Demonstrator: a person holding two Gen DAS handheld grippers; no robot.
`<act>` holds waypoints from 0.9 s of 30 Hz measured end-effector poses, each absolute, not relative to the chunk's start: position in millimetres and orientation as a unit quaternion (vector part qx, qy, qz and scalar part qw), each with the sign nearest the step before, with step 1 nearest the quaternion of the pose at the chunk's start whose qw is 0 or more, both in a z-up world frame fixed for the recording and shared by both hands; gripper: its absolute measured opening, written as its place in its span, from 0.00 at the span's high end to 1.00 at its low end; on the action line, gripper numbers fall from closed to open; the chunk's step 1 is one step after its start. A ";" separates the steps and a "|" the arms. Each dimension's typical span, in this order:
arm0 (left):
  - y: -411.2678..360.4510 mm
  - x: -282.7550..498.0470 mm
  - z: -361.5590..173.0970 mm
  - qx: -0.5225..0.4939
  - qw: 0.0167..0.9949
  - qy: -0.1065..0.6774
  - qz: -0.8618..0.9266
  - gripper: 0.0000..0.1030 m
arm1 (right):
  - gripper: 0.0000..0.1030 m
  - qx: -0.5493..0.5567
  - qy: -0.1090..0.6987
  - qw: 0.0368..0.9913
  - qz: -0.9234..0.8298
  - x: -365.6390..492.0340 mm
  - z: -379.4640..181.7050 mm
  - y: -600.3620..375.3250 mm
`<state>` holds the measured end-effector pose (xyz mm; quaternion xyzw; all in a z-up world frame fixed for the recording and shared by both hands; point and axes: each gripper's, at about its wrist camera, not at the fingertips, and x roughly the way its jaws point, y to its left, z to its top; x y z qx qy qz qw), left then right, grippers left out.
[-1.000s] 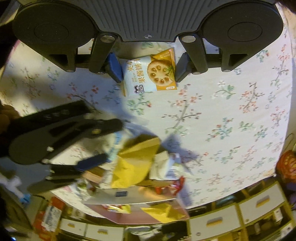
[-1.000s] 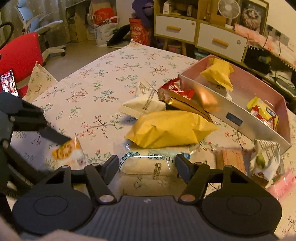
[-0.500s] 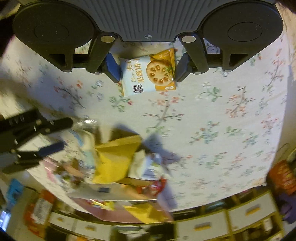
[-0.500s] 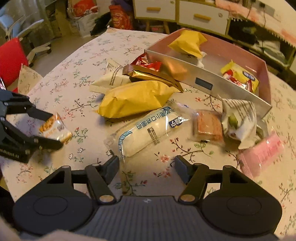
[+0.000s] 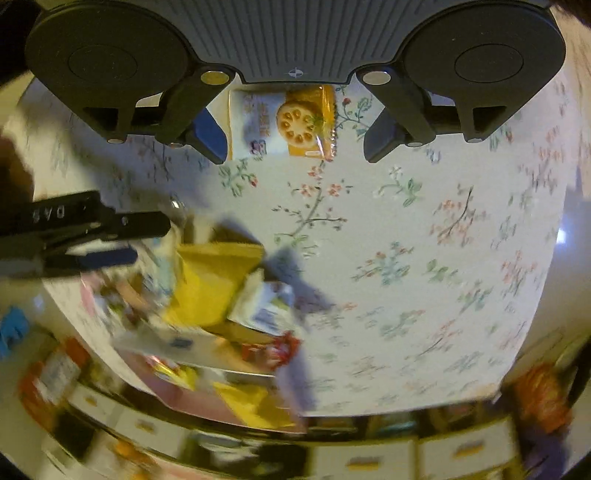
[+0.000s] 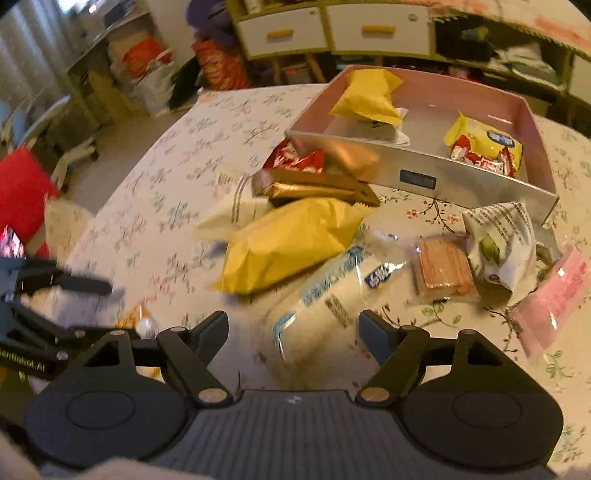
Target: Organize snacks
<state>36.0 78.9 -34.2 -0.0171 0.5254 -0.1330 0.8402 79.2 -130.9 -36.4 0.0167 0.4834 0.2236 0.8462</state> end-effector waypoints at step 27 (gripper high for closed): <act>62.6 24.0 -52.9 0.033 0.823 0.565 -0.047 0.20 | 0.45 -0.087 0.469 0.860 0.183 73.1 -47.7 -134.2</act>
